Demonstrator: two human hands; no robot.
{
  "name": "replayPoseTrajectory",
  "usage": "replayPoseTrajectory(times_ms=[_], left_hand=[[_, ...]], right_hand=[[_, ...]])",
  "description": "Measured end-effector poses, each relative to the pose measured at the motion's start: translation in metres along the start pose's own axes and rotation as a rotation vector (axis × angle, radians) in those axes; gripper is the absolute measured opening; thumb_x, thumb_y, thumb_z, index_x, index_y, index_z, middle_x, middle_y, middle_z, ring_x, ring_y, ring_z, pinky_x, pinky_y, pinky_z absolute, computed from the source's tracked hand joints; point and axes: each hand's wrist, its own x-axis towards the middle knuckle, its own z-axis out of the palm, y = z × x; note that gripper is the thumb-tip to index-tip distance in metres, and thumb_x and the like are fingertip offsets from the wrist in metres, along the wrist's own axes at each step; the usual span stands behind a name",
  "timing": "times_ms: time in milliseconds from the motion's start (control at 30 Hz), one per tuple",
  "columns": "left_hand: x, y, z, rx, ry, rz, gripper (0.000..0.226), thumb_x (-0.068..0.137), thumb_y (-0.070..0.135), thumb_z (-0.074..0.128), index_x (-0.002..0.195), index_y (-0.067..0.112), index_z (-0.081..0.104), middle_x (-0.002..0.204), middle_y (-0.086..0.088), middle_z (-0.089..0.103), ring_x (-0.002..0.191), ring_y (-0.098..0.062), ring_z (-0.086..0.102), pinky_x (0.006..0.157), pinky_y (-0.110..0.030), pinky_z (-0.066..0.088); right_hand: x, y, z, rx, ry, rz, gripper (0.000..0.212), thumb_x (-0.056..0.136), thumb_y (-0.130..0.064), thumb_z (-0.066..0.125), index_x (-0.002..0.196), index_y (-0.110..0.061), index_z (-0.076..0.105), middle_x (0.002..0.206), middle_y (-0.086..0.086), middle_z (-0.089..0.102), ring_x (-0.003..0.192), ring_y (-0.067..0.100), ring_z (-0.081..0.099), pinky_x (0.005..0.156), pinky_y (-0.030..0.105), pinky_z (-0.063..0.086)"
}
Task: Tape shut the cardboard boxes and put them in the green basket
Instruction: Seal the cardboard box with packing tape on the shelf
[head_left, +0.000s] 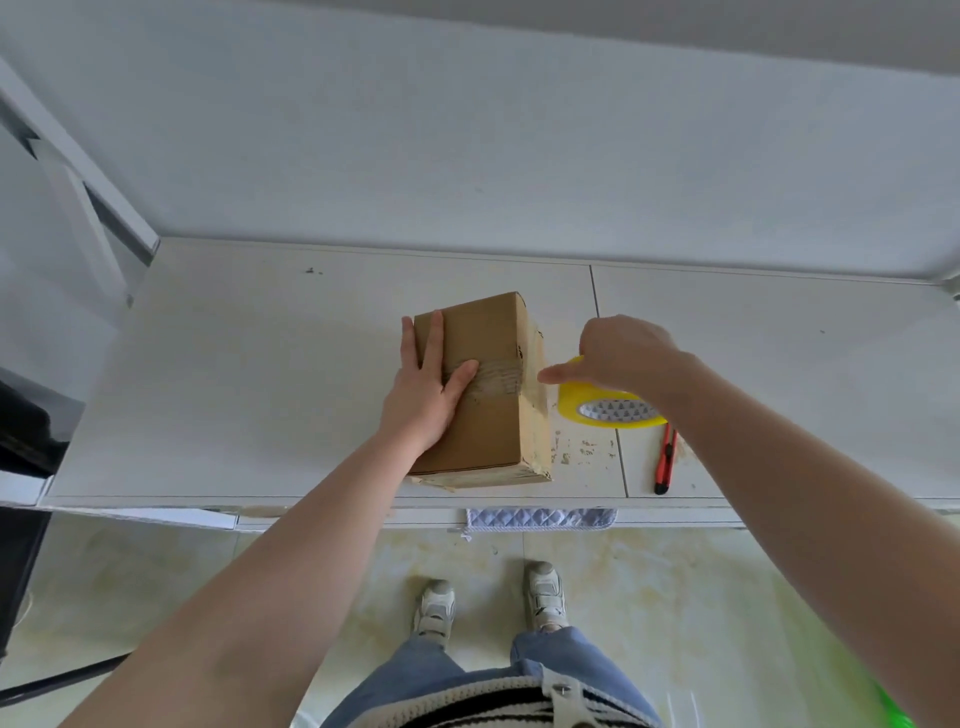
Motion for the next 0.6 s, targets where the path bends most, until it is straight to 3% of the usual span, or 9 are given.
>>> replayPoseTrajectory(times_ms=[67, 133, 233, 300, 500, 567, 600], left_hand=[[0.002, -0.007, -0.006, -0.166, -0.06, -0.014, 0.083, 0.093, 0.059, 0.048, 0.152, 0.045, -0.008, 0.162, 0.005, -0.019, 0.149, -0.023, 0.017, 0.11, -0.038, 0.028], [0.004, -0.013, -0.012, -0.298, -0.102, -0.025, 0.092, 0.089, 0.053, 0.058, 0.154, 0.042, -0.007, 0.164, -0.002, -0.005, 0.148, -0.022, 0.017, 0.115, -0.035, 0.021], [0.003, -0.009, -0.017, -0.387, -0.107, -0.019, 0.095, 0.088, 0.045, 0.065, 0.155, 0.038, -0.001, 0.153, -0.003, 0.033, 0.132, -0.022, 0.044, 0.112, -0.045, 0.037], [0.001, -0.008, -0.015, -0.424, -0.101, -0.027, 0.091, 0.089, 0.042, 0.066, 0.155, 0.041, 0.003, 0.146, 0.0, 0.041, 0.125, -0.02, 0.05, 0.108, -0.045, 0.041], [-0.003, -0.018, -0.017, -0.559, -0.109, -0.01, 0.08, 0.095, 0.036, 0.059, 0.155, 0.041, 0.006, 0.15, 0.006, 0.038, 0.129, -0.016, 0.049, 0.104, -0.03, 0.043], [-0.003, -0.022, -0.02, -0.463, -0.11, -0.024, 0.076, 0.097, 0.04, 0.053, 0.155, 0.042, 0.003, 0.158, 0.0, 0.025, 0.139, -0.024, 0.037, 0.11, -0.037, 0.037], [-0.003, -0.023, -0.022, -0.292, -0.078, -0.045, 0.073, 0.098, 0.046, 0.05, 0.154, 0.044, 0.003, 0.161, -0.005, 0.015, 0.143, -0.029, 0.027, 0.115, -0.044, 0.029]], right_hand=[[-0.001, -0.008, 0.007, 0.069, 0.008, -0.001, 0.071, 0.069, -0.086, 0.052, 0.063, -0.014, 0.05, 0.062, -0.002, 0.054, 0.06, 0.014, 0.052, 0.052, 0.027, 0.031], [-0.001, -0.016, 0.009, 0.07, 0.041, -0.01, 0.072, 0.068, -0.087, 0.051, 0.062, -0.015, 0.05, 0.062, -0.002, 0.054, 0.06, 0.014, 0.052, 0.051, 0.026, 0.029], [0.0, -0.018, 0.009, 0.064, 0.028, 0.006, 0.073, 0.066, -0.089, 0.051, 0.064, -0.015, 0.053, 0.062, -0.003, 0.055, 0.061, 0.014, 0.053, 0.051, 0.026, 0.028], [-0.001, -0.013, 0.012, 0.097, -0.006, 0.023, 0.073, 0.067, -0.087, 0.052, 0.063, -0.014, 0.052, 0.061, -0.003, 0.055, 0.06, 0.014, 0.053, 0.051, 0.027, 0.029], [-0.002, -0.015, 0.007, 0.124, 0.018, 0.013, 0.069, 0.069, -0.085, 0.053, 0.061, -0.017, 0.052, 0.059, -0.004, 0.055, 0.058, 0.013, 0.053, 0.051, 0.026, 0.029], [-0.001, -0.024, 0.002, 0.082, 0.044, -0.01, 0.067, 0.069, -0.085, 0.053, 0.065, -0.018, 0.054, 0.062, -0.005, 0.057, 0.06, 0.012, 0.053, 0.051, 0.026, 0.029], [-0.001, -0.03, 0.0, 0.054, 0.055, -0.018, 0.066, 0.07, -0.085, 0.053, 0.067, -0.019, 0.054, 0.064, -0.005, 0.057, 0.06, 0.011, 0.053, 0.051, 0.026, 0.029]])
